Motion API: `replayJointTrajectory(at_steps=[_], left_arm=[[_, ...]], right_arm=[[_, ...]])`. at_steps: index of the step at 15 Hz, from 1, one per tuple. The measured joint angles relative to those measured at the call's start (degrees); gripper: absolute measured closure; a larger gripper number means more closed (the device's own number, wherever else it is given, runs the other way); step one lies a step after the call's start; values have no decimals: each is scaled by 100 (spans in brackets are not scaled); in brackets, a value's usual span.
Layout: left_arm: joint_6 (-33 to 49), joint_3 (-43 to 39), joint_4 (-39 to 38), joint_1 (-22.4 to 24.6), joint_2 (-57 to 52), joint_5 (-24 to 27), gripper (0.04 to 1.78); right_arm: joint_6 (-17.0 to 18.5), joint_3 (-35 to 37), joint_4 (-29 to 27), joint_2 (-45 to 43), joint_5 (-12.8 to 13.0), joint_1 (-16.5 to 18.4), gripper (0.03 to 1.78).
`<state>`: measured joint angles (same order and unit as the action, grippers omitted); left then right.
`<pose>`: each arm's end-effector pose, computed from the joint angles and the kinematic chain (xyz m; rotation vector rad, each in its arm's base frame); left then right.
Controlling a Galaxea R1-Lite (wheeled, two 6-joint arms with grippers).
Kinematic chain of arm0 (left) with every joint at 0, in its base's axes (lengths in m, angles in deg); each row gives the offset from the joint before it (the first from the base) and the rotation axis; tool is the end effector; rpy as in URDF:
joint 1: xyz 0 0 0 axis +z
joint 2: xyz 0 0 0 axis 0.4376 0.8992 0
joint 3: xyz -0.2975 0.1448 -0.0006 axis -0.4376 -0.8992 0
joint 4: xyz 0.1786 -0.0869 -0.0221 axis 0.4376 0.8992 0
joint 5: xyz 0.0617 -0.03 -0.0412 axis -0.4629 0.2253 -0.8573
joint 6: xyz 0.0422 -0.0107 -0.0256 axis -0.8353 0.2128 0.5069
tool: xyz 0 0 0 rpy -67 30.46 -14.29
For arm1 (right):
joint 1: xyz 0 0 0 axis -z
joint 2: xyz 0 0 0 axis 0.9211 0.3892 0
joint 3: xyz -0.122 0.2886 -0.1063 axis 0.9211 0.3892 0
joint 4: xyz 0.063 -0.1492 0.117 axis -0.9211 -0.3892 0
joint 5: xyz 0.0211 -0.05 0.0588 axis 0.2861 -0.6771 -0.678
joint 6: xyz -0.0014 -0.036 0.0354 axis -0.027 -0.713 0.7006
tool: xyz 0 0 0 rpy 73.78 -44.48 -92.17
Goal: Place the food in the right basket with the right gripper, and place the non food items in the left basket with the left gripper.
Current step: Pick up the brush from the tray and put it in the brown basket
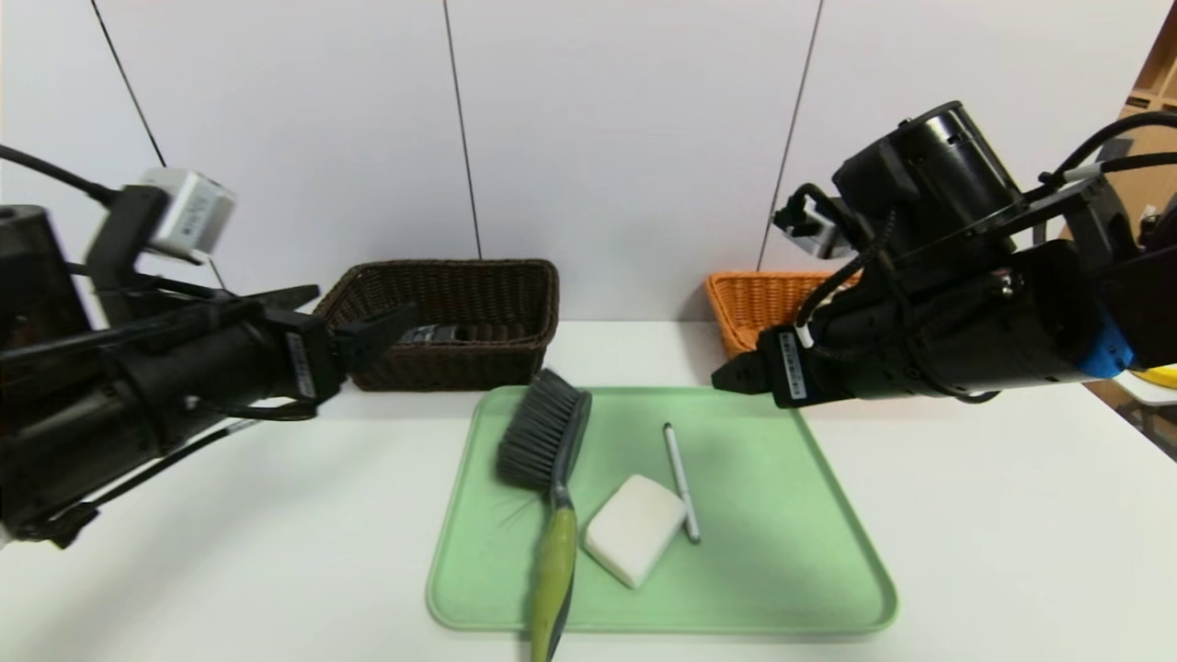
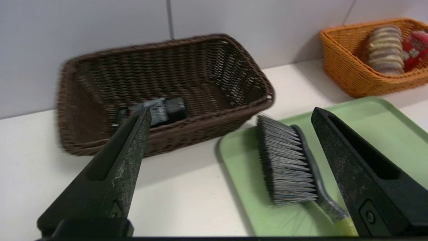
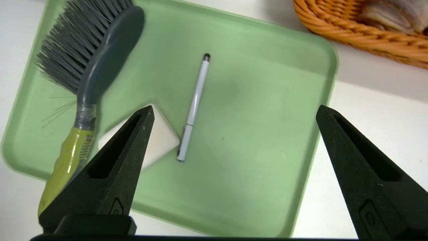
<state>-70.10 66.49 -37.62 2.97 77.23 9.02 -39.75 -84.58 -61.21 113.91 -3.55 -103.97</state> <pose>0.2282 -0.0957 0.2545 -0.0345 0.0800 -0.3814 0.2653 0.1835 0.2638 -0.0636 0.7280 0.2796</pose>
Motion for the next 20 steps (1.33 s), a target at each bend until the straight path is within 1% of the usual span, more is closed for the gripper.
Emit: replayJointTrajectory(at_steps=[2,4,6,8,10,12,15,16,19,20], left_arm=[[188,174,-35,-734,640,-610,13],[311,350,227,-1414,1197,-1261,13],[441,621,769,-1947,1607,-1768,13],[874,1103,1577,-2313,1949,-2057,13],[1519,1663,2537,-2544,2219,-2147,13],[1871,1947,3289,-2686,2423,-2175,13],[2152,2039,3484,-2738,2660,-2297,13],[2235,2039,3512,-2745,2732,-2371,13],[2558,2057,3510,-2745,2944,-2476,13],[2662,2061,3490,-2747,3005,-2476,13]], right_arm=[[6,240,4,-251,29,61,13],[0,485,9,-503,38,204,12],[-2,734,28,-722,38,339,12],[-11,918,37,-866,77,507,12],[-13,1018,44,-942,143,599,12],[-15,1079,50,-1001,140,662,12],[-15,1097,85,-1028,143,728,12],[-15,1120,183,-1020,143,736,12],[-72,1385,753,-1003,135,745,12],[-72,1431,817,-1001,134,745,12]])
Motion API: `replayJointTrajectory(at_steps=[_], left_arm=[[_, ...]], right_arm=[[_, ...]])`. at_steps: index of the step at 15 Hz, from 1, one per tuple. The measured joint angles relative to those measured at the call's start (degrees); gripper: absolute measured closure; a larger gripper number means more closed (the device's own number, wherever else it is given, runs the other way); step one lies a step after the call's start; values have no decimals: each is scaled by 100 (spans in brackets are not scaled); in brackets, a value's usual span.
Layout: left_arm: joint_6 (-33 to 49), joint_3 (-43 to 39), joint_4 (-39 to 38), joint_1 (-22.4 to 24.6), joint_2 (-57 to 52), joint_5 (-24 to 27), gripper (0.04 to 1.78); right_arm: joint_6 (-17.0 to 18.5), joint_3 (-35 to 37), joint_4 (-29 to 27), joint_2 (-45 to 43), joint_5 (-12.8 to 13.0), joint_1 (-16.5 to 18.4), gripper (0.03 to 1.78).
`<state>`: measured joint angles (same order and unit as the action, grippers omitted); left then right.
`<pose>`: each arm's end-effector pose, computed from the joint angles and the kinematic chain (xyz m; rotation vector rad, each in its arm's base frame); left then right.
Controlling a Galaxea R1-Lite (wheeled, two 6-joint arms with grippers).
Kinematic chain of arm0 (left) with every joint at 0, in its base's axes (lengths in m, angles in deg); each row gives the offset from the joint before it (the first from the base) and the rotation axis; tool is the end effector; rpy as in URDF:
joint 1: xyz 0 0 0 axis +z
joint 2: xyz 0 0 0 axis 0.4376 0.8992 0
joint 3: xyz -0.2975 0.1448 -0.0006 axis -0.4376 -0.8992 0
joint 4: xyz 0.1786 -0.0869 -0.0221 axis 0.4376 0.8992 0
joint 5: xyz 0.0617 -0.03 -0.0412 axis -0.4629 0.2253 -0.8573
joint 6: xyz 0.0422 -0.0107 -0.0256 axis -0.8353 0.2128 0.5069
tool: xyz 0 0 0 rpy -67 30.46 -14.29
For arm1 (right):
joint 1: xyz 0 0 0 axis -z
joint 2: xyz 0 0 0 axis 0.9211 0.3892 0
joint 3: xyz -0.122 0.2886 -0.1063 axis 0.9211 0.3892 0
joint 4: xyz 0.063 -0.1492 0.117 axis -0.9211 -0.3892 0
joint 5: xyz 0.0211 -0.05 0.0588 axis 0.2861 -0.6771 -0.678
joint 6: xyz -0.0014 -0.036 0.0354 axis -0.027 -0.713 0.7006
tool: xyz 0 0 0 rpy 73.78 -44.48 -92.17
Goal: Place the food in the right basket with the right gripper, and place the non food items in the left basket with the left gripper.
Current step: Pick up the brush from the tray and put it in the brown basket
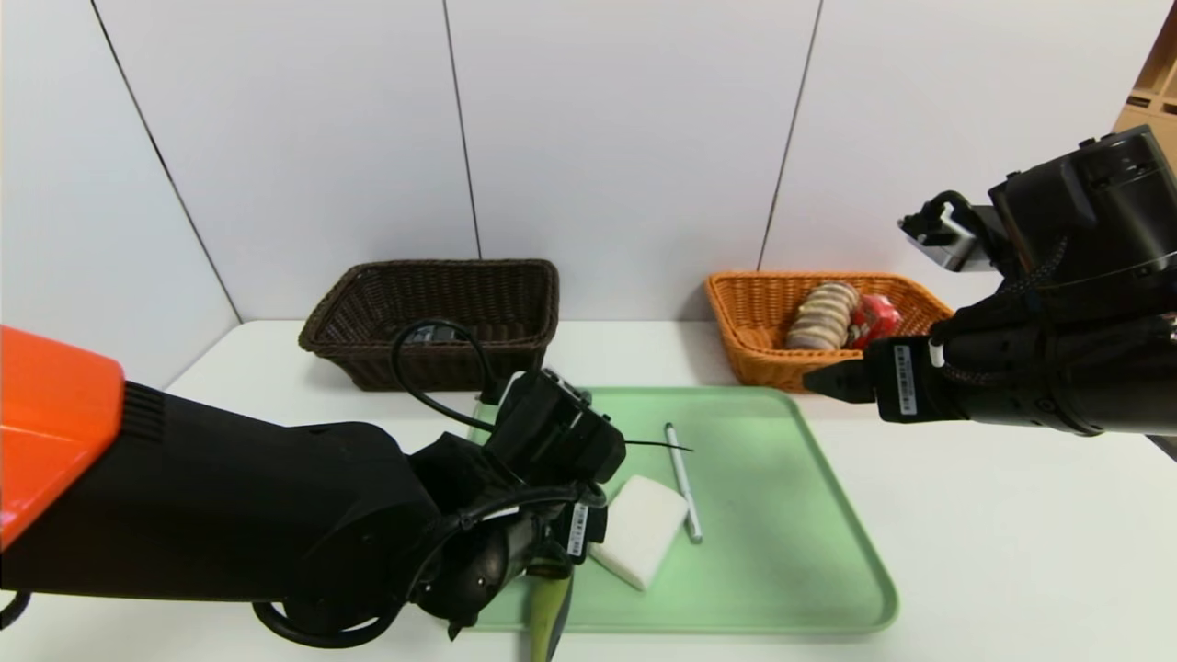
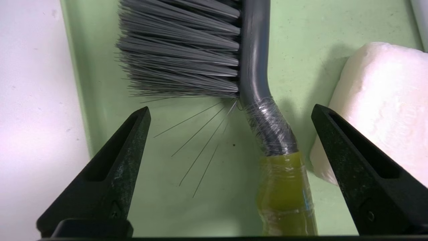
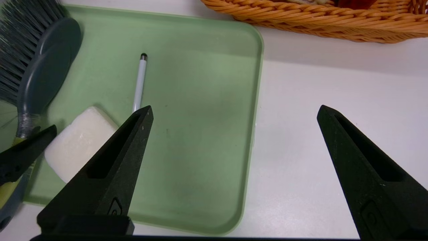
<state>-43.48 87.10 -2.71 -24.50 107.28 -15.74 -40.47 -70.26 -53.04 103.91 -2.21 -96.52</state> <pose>0.2461 -0.2633 0.1329 0.0373 0.7420 -0.2179 0.2429 0.1215 0.2557 -0.0083 0.6604 0.1487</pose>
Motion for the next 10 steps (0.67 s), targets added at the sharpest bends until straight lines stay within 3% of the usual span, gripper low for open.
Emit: replayJointTrajectory(at_steps=[4,5,10], left_arm=[[79,17,-33,0,149,-13,13],[63,33,-66,0,162,-16,21],[55,61,-66,-2,179,-16,91]], right_arm=[[-6,55,16,20,-2,0,12],[-5,61,18,23,-2,0,11],[4,68,16,30,-2,2,11]])
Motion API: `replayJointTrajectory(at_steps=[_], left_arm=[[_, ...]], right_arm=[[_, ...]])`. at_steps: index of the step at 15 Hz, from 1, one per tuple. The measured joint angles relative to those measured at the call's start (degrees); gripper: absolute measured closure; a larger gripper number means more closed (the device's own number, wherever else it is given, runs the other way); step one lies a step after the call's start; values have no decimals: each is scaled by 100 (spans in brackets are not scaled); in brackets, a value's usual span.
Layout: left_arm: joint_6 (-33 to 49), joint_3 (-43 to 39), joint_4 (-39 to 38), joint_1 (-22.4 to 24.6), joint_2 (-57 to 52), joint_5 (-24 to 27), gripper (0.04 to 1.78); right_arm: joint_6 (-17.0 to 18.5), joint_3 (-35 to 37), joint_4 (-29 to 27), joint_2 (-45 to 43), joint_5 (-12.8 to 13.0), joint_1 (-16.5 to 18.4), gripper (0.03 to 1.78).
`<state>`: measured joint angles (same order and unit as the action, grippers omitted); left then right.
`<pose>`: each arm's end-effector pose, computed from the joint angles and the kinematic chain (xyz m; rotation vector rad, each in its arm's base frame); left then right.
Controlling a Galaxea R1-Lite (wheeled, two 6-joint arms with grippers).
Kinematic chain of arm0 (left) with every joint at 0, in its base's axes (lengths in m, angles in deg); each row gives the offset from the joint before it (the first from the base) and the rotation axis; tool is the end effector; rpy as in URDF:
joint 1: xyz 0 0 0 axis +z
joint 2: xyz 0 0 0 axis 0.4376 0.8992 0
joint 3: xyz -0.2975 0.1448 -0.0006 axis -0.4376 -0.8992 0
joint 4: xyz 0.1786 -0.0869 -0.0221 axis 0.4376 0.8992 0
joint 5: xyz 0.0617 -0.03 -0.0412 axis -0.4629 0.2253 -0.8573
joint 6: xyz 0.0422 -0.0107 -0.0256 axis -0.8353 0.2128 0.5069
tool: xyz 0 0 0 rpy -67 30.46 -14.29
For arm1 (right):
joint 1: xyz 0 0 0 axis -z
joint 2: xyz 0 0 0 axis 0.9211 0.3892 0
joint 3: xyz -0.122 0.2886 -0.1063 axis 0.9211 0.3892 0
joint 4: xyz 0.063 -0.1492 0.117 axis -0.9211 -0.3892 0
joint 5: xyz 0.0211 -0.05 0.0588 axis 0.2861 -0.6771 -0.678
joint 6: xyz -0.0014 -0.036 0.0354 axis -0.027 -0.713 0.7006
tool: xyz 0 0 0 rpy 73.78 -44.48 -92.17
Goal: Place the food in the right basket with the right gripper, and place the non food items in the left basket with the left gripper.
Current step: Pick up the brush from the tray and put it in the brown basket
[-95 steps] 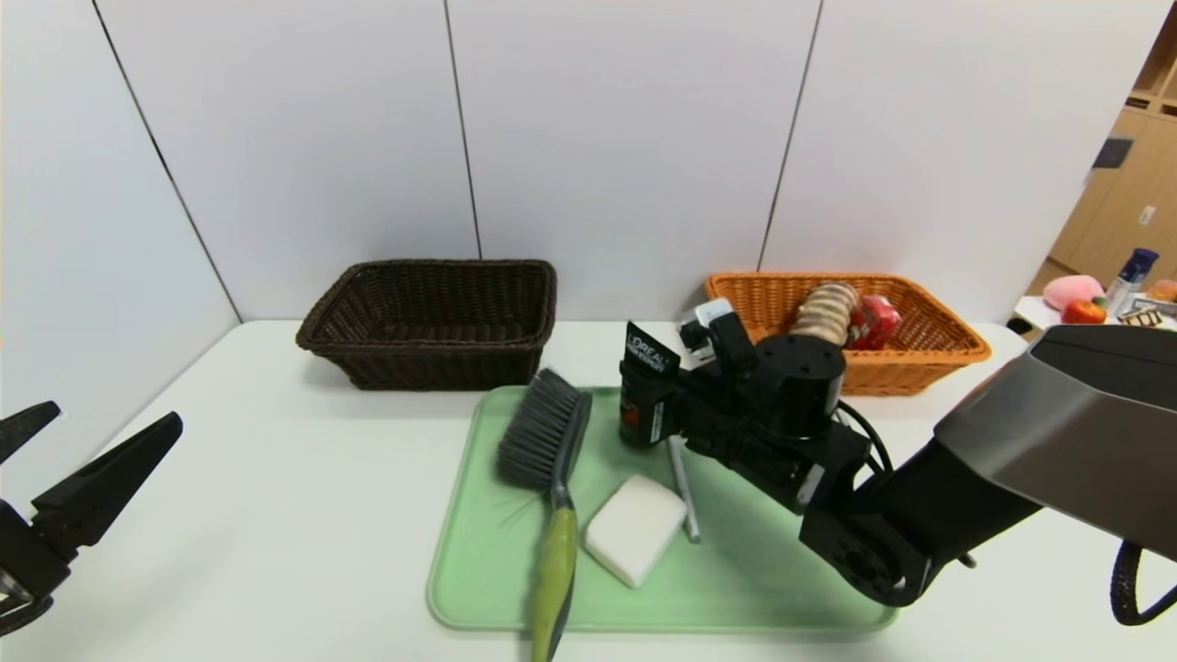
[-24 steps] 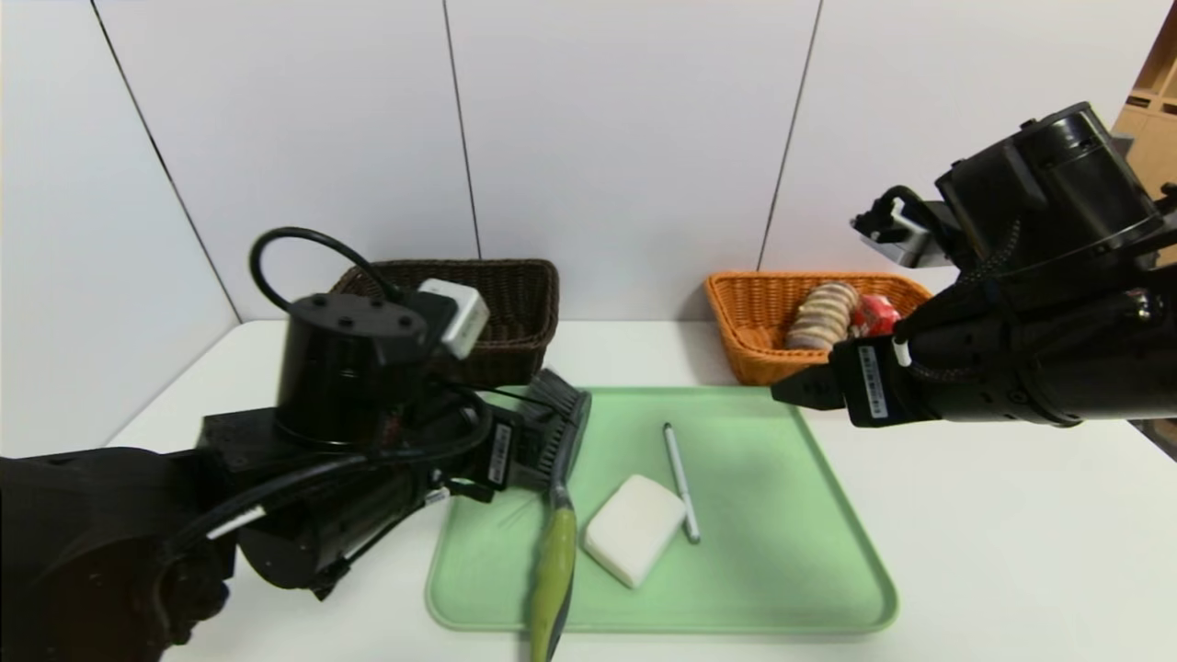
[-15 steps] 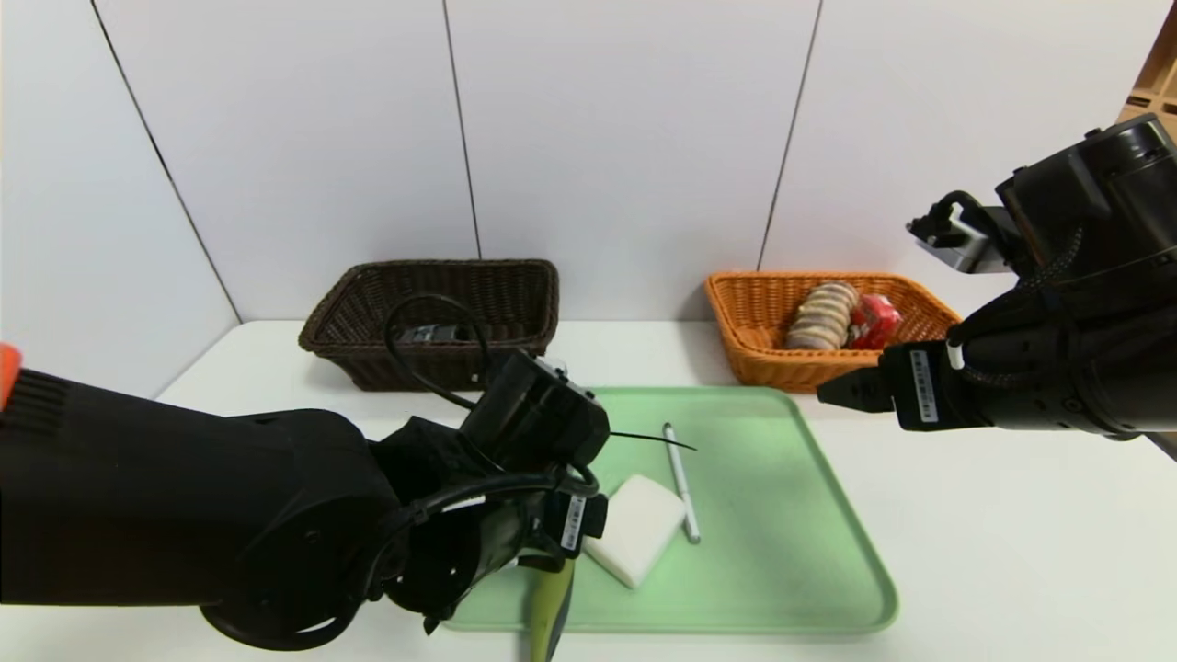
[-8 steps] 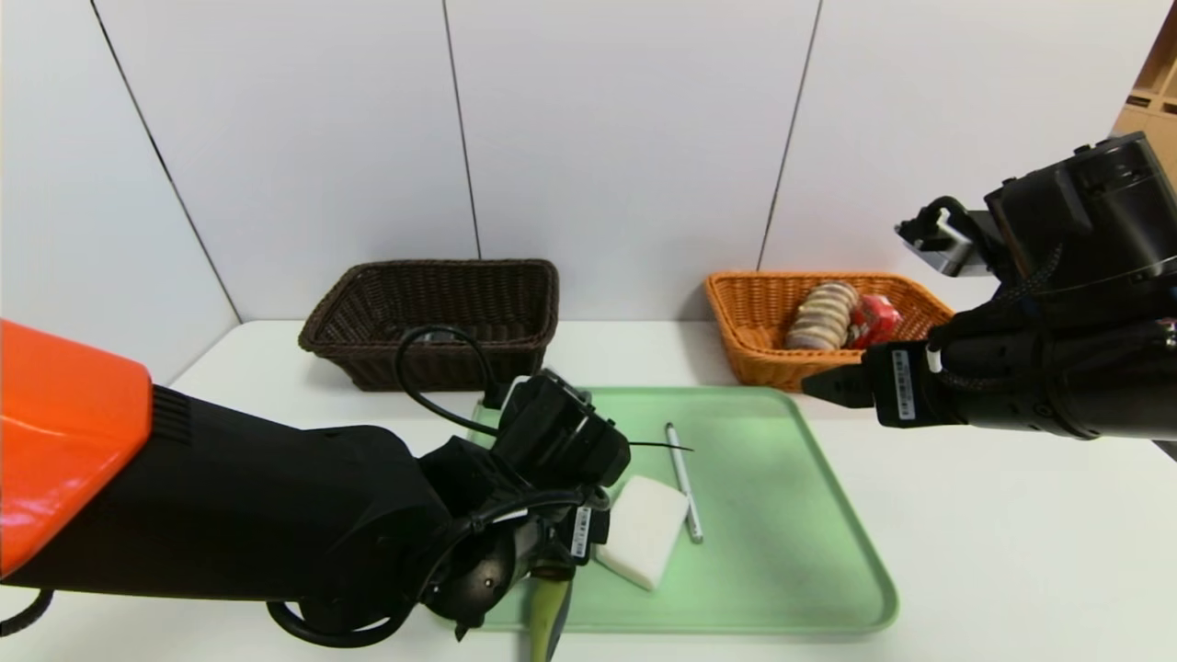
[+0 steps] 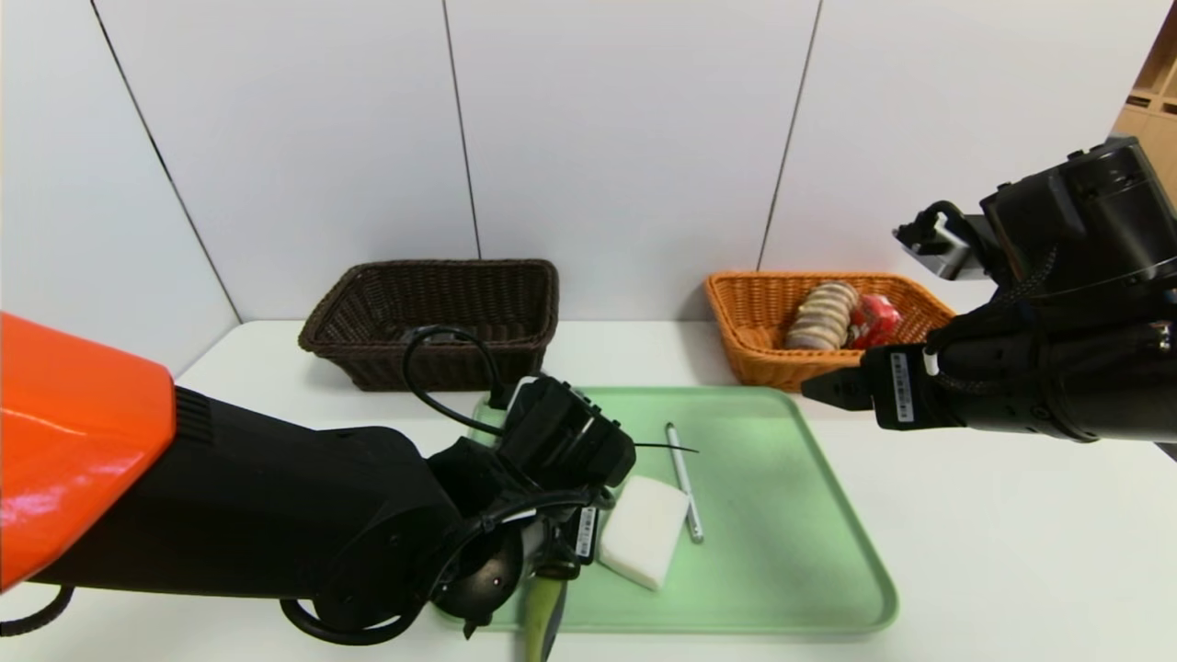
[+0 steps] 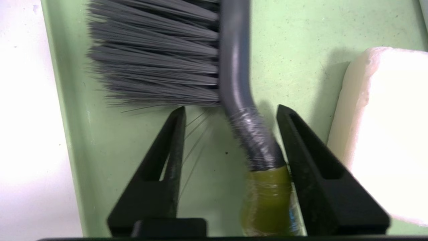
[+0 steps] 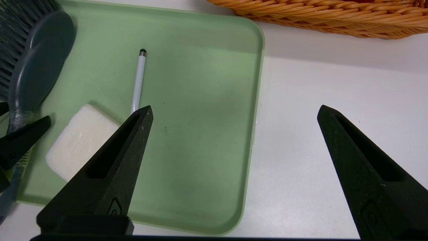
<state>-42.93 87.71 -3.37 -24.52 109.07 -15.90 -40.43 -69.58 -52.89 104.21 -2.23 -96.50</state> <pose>0.2506 -0.2688 0.1254 0.0351 0.7481 -0.2100 0.2435 0.1217 0.2510 -0.0133 0.6737 0.1463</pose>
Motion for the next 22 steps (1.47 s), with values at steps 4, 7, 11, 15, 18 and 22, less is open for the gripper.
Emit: replayJointTrajectory(at_steps=[4,7,11,15,18,22], left_arm=[[-30,-6,130,0,-52,-9,146],[-105,4,335,2,-212,0,150],[-538,-2,340,-20,-581,20,151],[-1301,96,316,-40,-1257,199,151],[-2109,618,119,23,-1842,662,151],[-3373,869,-340,922,-2280,1686,151]], right_arm=[[7,1,4,9,2,0,11],[2,37,4,17,0,2,11],[2,44,17,39,2,2,11],[0,59,17,52,0,16,11],[7,61,161,102,0,17,11],[21,61,207,160,2,20,11]])
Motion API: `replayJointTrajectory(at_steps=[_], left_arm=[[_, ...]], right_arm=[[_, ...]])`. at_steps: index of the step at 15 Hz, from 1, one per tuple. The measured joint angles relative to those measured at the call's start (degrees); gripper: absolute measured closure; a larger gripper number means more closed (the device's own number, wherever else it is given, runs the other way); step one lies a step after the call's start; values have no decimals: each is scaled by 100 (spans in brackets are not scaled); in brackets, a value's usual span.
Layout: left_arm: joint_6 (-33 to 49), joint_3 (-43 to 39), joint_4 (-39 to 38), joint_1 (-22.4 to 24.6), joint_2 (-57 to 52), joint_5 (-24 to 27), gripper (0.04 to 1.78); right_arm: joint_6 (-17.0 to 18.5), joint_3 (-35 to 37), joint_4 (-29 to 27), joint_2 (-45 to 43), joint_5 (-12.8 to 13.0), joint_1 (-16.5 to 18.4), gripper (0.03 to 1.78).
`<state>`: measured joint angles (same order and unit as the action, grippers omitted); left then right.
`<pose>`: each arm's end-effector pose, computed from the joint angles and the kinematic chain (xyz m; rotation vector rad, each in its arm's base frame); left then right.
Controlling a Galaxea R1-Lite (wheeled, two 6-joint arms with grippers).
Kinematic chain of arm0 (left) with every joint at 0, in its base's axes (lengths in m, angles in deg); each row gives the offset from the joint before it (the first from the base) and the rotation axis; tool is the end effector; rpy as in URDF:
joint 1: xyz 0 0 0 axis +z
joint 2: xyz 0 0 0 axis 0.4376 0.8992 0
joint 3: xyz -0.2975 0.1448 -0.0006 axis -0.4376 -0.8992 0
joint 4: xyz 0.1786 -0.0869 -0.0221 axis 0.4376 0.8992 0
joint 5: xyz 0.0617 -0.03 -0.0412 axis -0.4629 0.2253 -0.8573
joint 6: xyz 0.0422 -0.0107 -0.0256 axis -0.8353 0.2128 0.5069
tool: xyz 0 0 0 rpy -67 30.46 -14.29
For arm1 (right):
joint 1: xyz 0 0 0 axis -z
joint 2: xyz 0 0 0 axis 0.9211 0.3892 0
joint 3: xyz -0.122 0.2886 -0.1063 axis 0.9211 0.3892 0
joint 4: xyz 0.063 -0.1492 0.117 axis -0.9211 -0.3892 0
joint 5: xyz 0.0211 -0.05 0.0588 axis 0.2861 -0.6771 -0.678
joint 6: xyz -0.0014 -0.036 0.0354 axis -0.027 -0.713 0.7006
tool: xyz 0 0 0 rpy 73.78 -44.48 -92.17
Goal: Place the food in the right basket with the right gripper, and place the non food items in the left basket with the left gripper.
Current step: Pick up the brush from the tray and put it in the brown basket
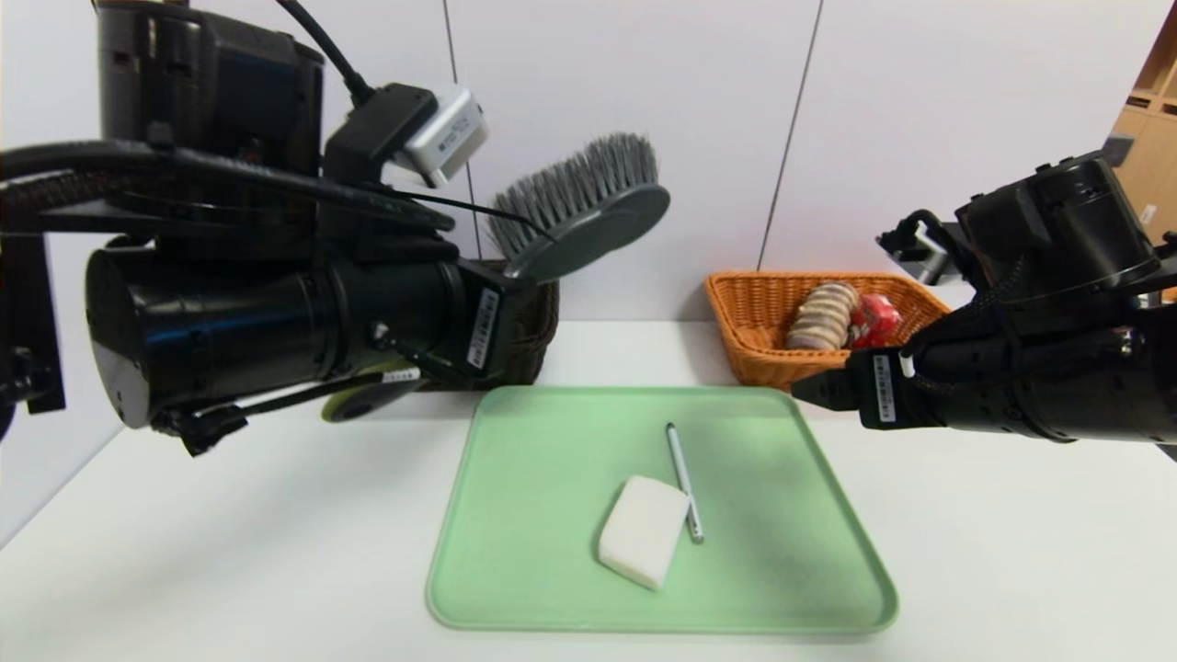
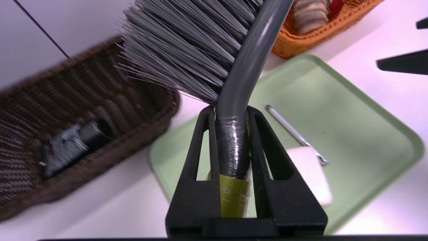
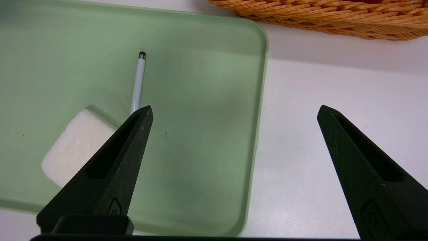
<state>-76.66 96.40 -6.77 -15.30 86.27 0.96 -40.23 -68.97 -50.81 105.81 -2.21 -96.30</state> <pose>0.2333 -0.1939 0.3117 0.1683 0.2074 -0.5661 0.2519 0.1253 0.2437 -0.0098 0.6759 0.1411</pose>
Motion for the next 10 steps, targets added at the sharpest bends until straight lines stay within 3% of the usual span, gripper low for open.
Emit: replayJointTrajectory(at_steps=[1,5,7,10], left_arm=[[-327,10,-57,389,-30,384,151],[-2191,305,-490,2795,416,2361,151],[-3095,969,-652,3493,1042,3222,151],[-4018,2453,-694,3994,2205,3936,151]], right_arm=[[12,6,-2,0,-2,5,11],[43,127,9,-20,6,13,11],[52,185,11,-46,6,33,11],[52,216,77,-66,9,83,11]])
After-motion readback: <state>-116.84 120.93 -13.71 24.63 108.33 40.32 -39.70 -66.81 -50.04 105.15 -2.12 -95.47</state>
